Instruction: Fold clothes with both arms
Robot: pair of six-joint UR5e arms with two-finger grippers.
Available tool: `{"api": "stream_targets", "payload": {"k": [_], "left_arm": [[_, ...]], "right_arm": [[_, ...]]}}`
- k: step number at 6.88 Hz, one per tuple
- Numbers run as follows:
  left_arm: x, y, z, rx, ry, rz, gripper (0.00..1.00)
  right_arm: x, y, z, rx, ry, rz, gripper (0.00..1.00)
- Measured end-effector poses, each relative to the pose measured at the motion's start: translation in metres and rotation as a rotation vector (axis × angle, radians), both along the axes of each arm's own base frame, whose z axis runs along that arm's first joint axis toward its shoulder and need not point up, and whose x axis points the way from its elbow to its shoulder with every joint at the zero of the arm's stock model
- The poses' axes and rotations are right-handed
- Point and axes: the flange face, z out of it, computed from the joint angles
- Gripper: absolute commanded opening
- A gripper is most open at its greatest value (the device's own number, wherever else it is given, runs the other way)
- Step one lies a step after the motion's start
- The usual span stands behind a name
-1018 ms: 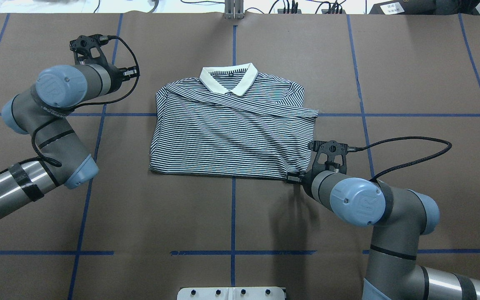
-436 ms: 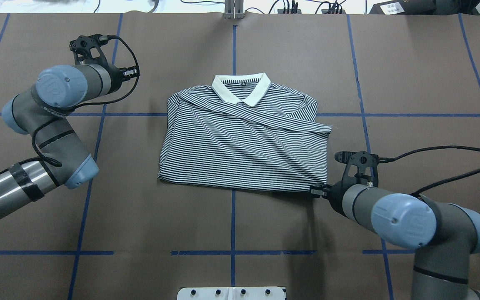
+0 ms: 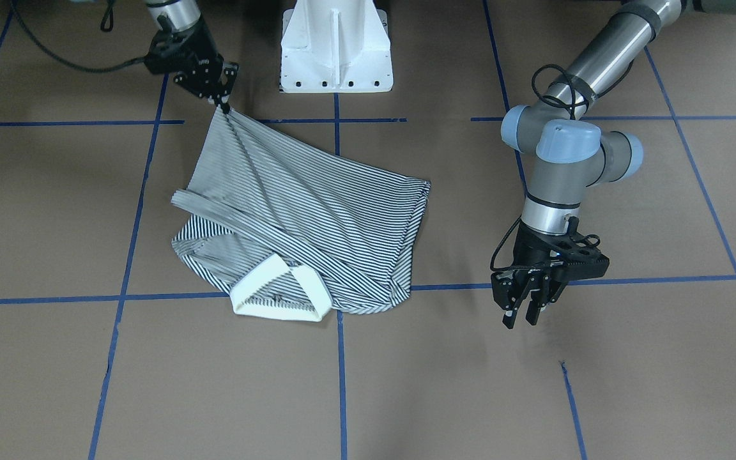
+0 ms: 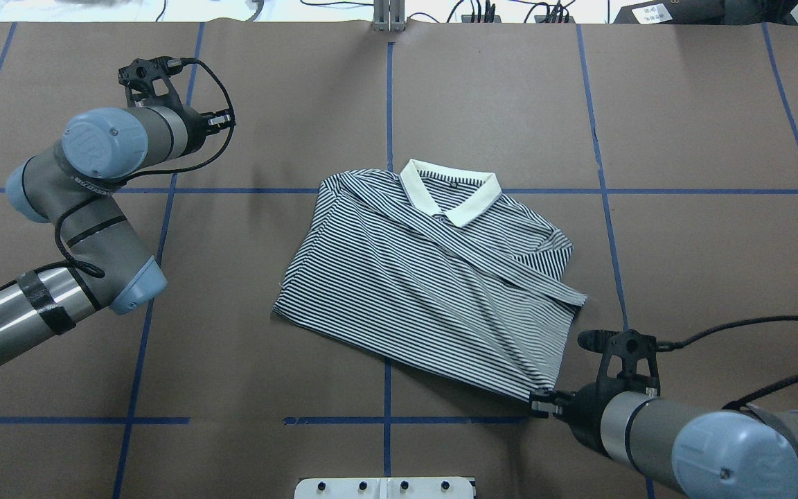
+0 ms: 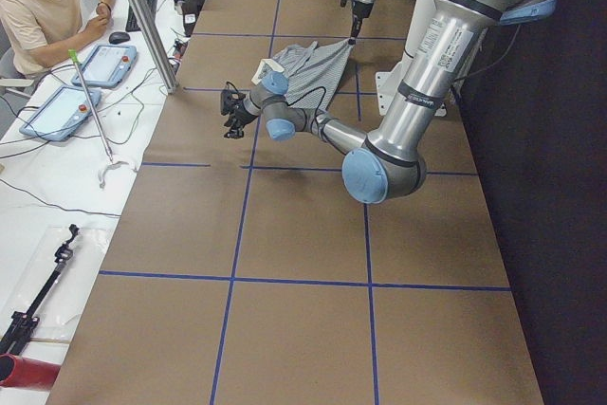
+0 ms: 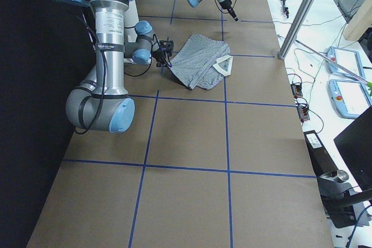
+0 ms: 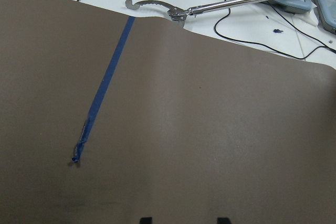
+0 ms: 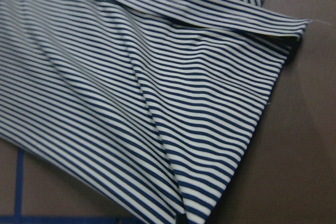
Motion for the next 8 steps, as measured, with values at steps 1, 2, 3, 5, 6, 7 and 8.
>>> {"api": "stream_targets", "payload": {"k": [1, 2, 3, 5, 6, 7, 8], "left_arm": [[-0.002, 0.002, -0.011, 0.014, 0.016, 0.003, 0.51], [-0.006, 0.008, -0.031, 0.035, 0.049, 0.016, 0.51], [-0.011, 0.018, -0.051, 0.044, 0.1, 0.059, 0.52], [-0.029, 0.059, -0.084, -0.002, 0.248, 0.171, 0.53], [-0.035, 0.096, -0.089, -0.051, 0.318, 0.228, 0.53], [-0.026, 0.138, -0.087, -0.089, 0.352, 0.297, 0.53], [-0.004, 0.174, -0.085, -0.115, 0.358, 0.369, 0.53]], "right_arm": [[-0.001, 0.041, -0.006, -0.042, -0.021, -0.06, 0.29], [0.002, 0.079, 0.0, -0.054, -0.009, -0.101, 0.99], [0.005, 0.102, 0.011, -0.031, 0.013, -0.097, 1.0], [0.024, 0.09, -0.007, 0.037, -0.04, 0.03, 1.0], [0.041, 0.06, -0.028, 0.043, -0.083, 0.098, 1.0], [0.053, 0.02, -0.043, 0.05, -0.104, 0.131, 1.0], [0.059, -0.023, -0.053, 0.07, -0.111, 0.133, 1.0]]}}
